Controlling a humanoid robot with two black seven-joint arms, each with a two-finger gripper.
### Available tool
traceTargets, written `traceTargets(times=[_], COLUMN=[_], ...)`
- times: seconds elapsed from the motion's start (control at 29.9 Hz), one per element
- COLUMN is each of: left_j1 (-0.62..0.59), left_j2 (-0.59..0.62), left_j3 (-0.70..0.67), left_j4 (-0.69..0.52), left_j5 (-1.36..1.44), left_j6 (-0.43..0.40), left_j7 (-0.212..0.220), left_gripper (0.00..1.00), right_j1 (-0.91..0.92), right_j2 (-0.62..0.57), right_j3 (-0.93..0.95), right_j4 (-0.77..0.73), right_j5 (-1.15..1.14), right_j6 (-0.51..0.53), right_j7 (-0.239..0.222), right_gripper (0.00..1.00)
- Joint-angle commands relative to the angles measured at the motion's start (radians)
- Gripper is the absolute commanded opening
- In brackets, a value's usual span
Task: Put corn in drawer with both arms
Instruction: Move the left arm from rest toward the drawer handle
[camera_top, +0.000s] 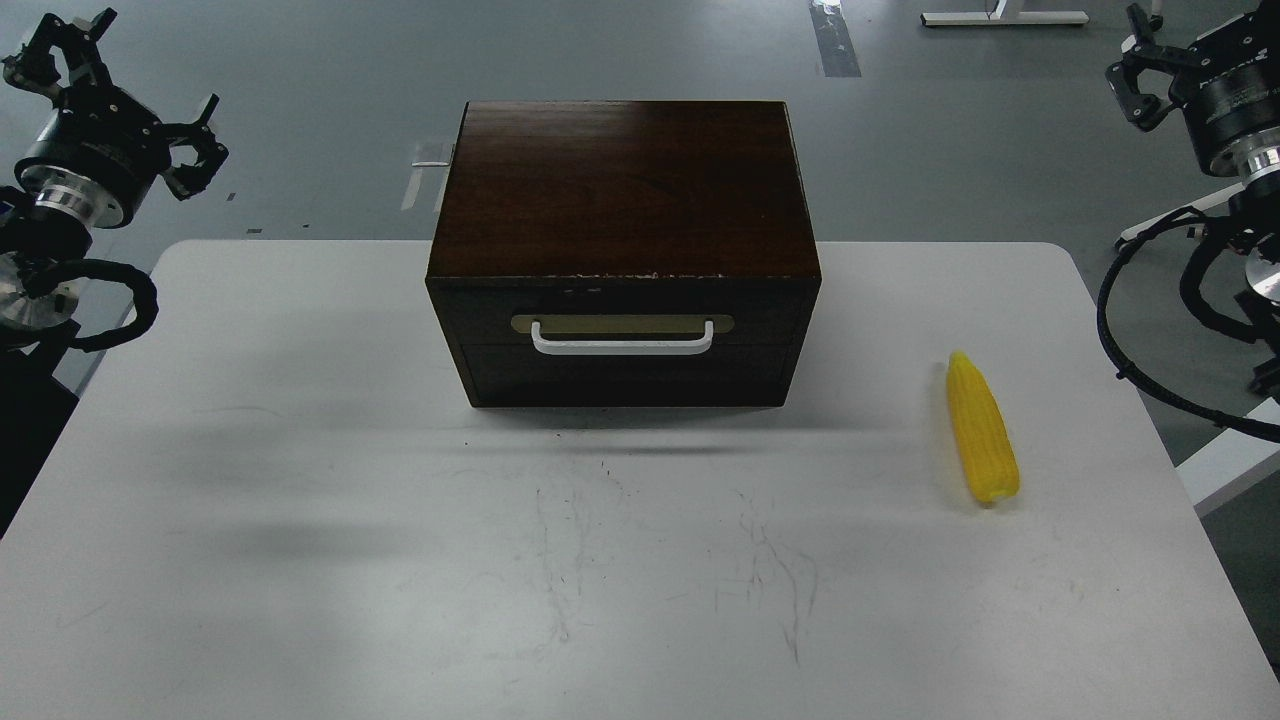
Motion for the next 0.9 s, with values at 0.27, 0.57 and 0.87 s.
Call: traceTargets(times=[0.27, 0.57, 0.87], left_j1=[-0.006, -0.066, -0.276], left_j2=[-0.001, 0.085, 0.134], left_j3=[-0.006, 0.011, 0.014], left_j4=[-0.014, -0.08, -0.206], left_j5=[0.014, 0.155, 0.557], left_j6=[0.0, 0.0, 0.0], left_j7=[0.005, 0.013, 0.005], left_gripper=[0.98, 0.95, 0.95], right_j1=[0.0, 0.001, 0.001], right_j2=[0.003, -0.005, -0.01], right_j3=[0.016, 0.02, 0.02], right_j4=[-0.001, -0.001, -0.006], right_j5=[0.002, 0.0, 0.0], right_j6=[0.0, 0.0, 0.0], right_j7=[0.0, 0.0, 0.0], right_gripper=[1.0, 1.0, 1.0])
